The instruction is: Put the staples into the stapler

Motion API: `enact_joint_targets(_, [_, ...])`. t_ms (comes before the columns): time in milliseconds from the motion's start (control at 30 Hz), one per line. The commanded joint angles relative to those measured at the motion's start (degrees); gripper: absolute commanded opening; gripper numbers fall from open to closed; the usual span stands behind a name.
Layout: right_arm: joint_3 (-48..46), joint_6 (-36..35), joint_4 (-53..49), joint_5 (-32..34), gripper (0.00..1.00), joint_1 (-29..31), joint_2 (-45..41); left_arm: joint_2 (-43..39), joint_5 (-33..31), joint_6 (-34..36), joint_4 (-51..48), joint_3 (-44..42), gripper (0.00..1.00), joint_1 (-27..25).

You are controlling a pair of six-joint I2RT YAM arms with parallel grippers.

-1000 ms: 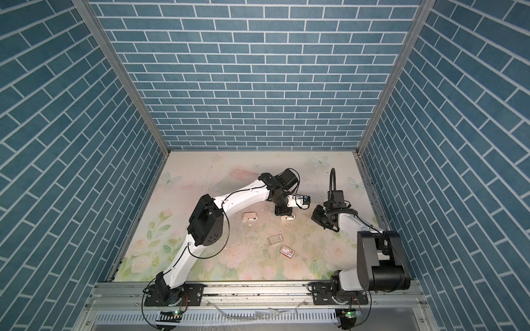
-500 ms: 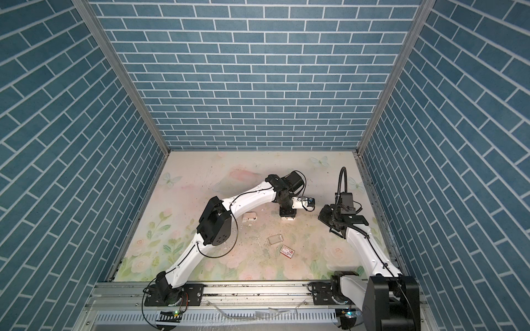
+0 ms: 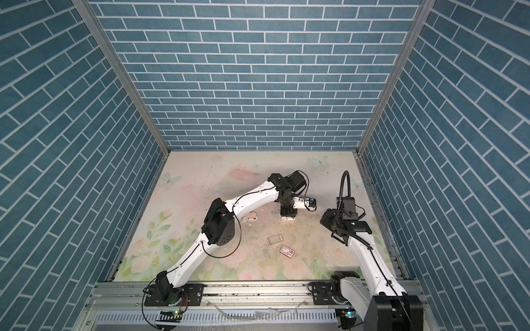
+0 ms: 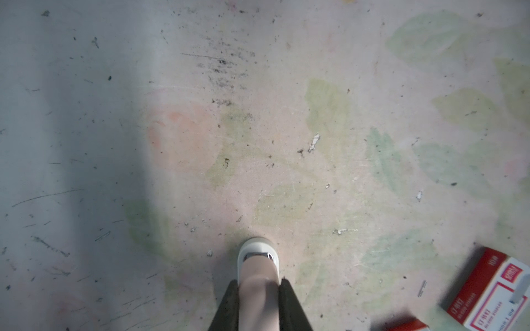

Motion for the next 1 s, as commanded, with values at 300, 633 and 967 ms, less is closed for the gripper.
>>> enact_joint_targets(300, [-1.87, 1.47, -1.72, 1.48, 0.13, -0.18, -1.49, 9.26, -5.95, 1.12, -10.69, 1.91, 0.21, -0.86])
enact_joint_targets(633, [-2.21, 1.56, -1.7, 2.18, 0.14, -0.24, -2.79, 3.76, -7.26, 0.86, -7.3, 1.16, 0.27, -0.81])
enact_joint_targets(967, [-3.18, 1.47, -1.51, 2.27, 0.14, -0.24, -3.03, -2.13, -8.11, 0.68, -4.47, -1.33, 0.29, -0.73])
